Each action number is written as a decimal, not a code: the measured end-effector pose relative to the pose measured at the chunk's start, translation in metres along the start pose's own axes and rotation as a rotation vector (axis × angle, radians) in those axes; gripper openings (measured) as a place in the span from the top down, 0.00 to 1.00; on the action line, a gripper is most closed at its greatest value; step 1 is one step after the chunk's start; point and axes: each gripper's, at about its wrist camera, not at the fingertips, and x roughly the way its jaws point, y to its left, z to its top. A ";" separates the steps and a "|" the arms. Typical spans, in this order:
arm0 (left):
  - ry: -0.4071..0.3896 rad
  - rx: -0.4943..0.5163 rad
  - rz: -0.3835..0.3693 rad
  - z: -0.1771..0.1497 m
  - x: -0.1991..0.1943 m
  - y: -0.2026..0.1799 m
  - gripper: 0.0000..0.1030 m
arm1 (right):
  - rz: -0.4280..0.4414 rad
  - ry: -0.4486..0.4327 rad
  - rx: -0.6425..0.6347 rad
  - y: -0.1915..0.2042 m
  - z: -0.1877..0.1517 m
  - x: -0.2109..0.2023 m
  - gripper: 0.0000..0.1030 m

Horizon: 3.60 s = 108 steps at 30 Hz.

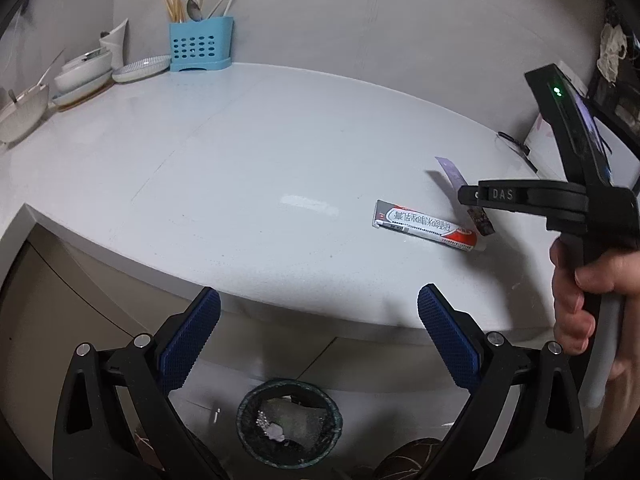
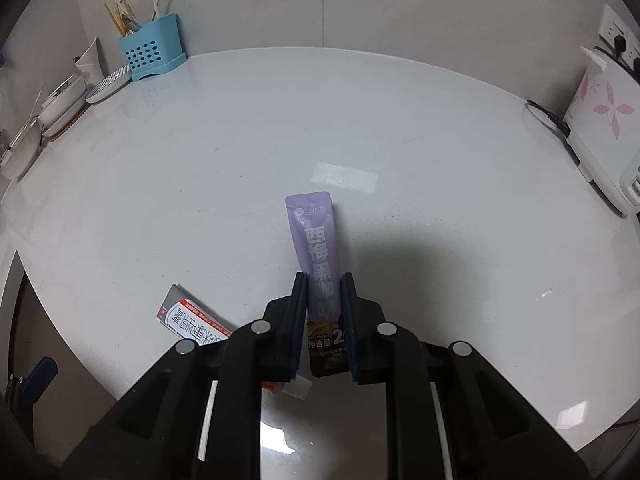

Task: Collect trash
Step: 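Grasp the purple snack pack with the right tool while the left tool grasps the toothpaste tube, then carry the toothpaste tube and purple pack down over the wastebasket with both tools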

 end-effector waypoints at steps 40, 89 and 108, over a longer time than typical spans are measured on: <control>0.151 -0.143 0.070 0.054 0.079 -0.075 0.79 | -0.021 -0.108 -0.021 -0.060 -0.037 -0.058 0.84; -0.187 0.190 -0.162 0.019 -0.021 -0.036 0.80 | -0.092 -0.376 0.087 -0.014 -0.103 -0.122 0.84; -0.289 0.193 -0.177 -0.071 -0.089 0.008 0.80 | -0.075 -0.476 0.081 0.040 -0.201 -0.150 0.84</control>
